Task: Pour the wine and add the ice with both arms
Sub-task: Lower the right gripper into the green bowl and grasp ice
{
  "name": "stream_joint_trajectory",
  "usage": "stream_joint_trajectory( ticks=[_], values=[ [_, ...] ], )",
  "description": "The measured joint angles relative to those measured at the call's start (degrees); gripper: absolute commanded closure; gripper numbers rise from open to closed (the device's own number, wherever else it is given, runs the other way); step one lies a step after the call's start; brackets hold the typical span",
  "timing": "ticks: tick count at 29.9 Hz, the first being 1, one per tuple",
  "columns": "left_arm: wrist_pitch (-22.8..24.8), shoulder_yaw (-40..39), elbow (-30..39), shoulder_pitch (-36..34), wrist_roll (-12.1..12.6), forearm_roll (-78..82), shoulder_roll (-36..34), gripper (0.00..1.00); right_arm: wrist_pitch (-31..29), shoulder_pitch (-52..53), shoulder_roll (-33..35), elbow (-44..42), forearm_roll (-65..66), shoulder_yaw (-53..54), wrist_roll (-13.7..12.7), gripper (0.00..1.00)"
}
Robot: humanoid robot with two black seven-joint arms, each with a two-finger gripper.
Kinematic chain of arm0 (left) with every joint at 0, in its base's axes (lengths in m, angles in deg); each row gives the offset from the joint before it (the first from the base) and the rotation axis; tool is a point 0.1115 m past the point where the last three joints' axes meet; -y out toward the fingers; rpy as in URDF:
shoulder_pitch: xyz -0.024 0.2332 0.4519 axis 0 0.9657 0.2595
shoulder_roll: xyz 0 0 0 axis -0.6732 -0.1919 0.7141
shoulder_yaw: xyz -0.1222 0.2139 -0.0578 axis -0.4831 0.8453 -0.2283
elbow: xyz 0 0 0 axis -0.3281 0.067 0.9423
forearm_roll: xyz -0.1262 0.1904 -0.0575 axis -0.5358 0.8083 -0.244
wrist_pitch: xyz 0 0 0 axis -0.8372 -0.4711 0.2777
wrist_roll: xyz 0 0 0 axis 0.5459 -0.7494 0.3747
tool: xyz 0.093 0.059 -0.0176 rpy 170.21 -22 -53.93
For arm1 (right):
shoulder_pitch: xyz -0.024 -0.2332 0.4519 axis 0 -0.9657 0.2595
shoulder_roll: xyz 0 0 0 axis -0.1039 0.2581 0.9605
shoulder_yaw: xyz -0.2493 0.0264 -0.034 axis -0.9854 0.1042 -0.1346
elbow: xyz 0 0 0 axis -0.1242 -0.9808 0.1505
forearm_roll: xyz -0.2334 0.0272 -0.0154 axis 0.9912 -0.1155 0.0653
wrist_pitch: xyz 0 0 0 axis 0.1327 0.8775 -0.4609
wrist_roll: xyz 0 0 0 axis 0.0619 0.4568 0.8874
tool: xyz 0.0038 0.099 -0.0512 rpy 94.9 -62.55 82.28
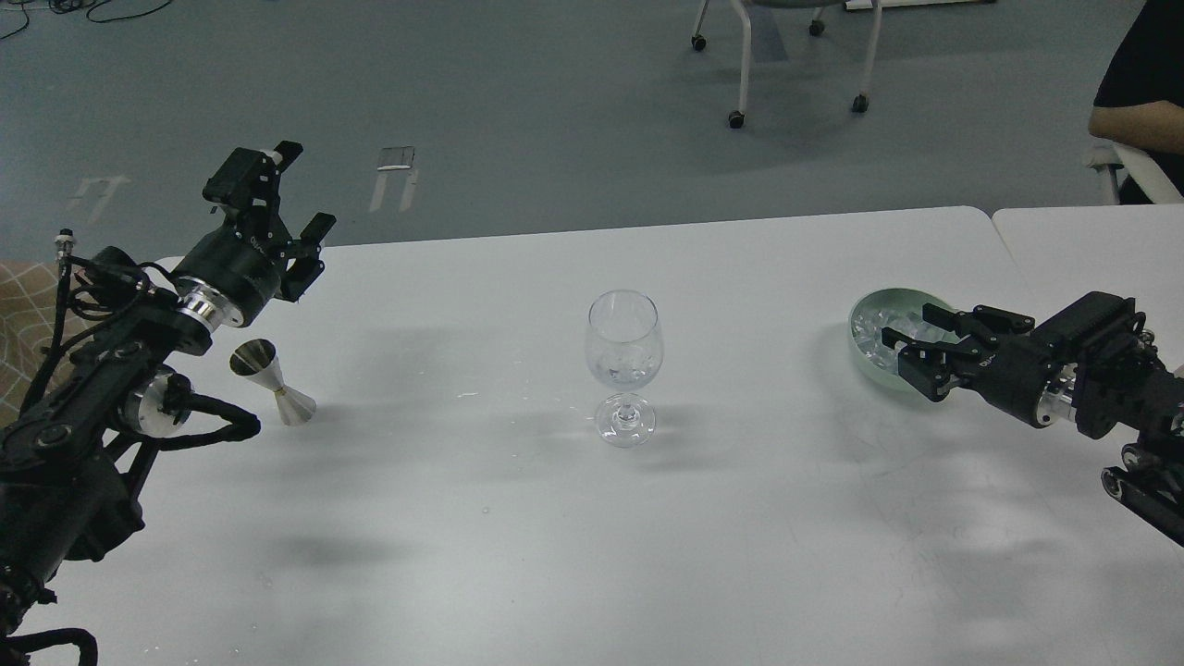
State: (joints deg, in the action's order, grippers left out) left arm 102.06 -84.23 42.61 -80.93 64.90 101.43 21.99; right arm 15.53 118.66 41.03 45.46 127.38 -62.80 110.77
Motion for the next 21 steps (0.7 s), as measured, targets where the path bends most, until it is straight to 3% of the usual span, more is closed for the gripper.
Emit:
stream_joint_trajectory(
  ticks=[6, 16, 19, 21],
  values=[
    [0.02, 0.00, 0.00, 0.01, -0.03, 0.00, -0.26, 0.01, 0.00, 0.05, -0.32, -0.61, 0.00, -0.85, -0.04, 0.43],
    [0.09, 0.00, 0.00, -0.07, -0.03, 0.00, -0.38, 0.02, -0.10, 0.70, -0.32, -1.34, 0.00, -2.01, -0.29, 0.63],
    [0.09, 0.00, 0.00, -0.07, -0.07, 0.00, -0.39, 0.01, -0.10, 0.71, -0.32, -1.35, 0.00, -2.06, -0.33, 0.70],
    [0.09, 0.00, 0.00, -0.07, -0.07, 0.00, -0.38, 0.01, -0.10, 0.71, -0.32, -1.35, 0.00, -2.09, -0.34, 0.81]
  ],
)
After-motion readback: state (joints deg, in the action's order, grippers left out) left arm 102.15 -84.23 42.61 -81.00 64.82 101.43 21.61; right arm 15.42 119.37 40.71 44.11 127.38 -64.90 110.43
